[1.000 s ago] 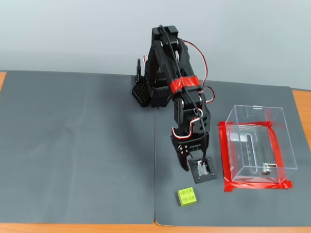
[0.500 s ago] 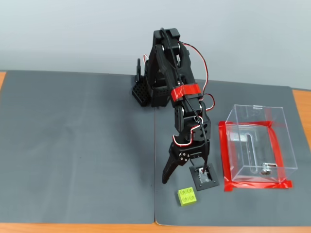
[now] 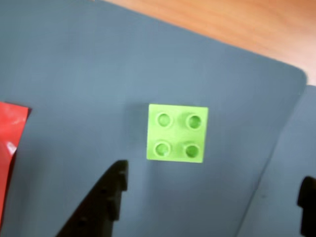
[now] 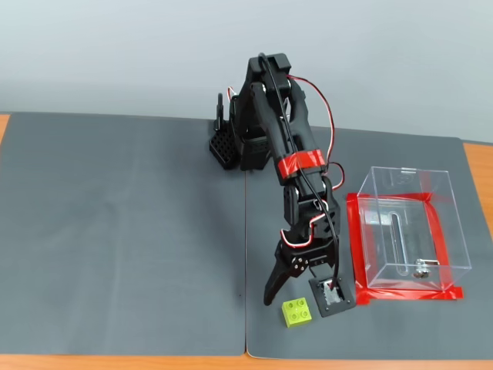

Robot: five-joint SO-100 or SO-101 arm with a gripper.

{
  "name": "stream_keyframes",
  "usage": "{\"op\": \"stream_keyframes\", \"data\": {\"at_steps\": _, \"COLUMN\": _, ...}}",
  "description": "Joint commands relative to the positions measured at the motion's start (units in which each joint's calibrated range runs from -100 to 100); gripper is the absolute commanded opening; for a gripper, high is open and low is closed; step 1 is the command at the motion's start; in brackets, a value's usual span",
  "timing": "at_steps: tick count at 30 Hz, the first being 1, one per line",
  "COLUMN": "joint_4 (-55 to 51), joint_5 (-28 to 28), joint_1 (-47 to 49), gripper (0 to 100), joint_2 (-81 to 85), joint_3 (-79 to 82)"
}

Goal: Pick the green lego block and place it into the transparent box

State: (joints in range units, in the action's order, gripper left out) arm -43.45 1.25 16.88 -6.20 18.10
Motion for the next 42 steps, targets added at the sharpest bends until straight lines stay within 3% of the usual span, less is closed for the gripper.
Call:
{"op": "stream_keyframes", "data": {"at_steps": 1, "joint_4": 0.8, "joint_5": -0.1, "joint_1": -0.1, "gripper": 38, "joint_2": -1.3, "joint_3": -3.6}}
{"op": "stream_keyframes", "data": {"at_steps": 42, "joint_4": 4.2, "joint_5": 0.3, "joint_1": 0.2, "gripper": 38, "joint_2": -11.6, "joint_3": -8.0}}
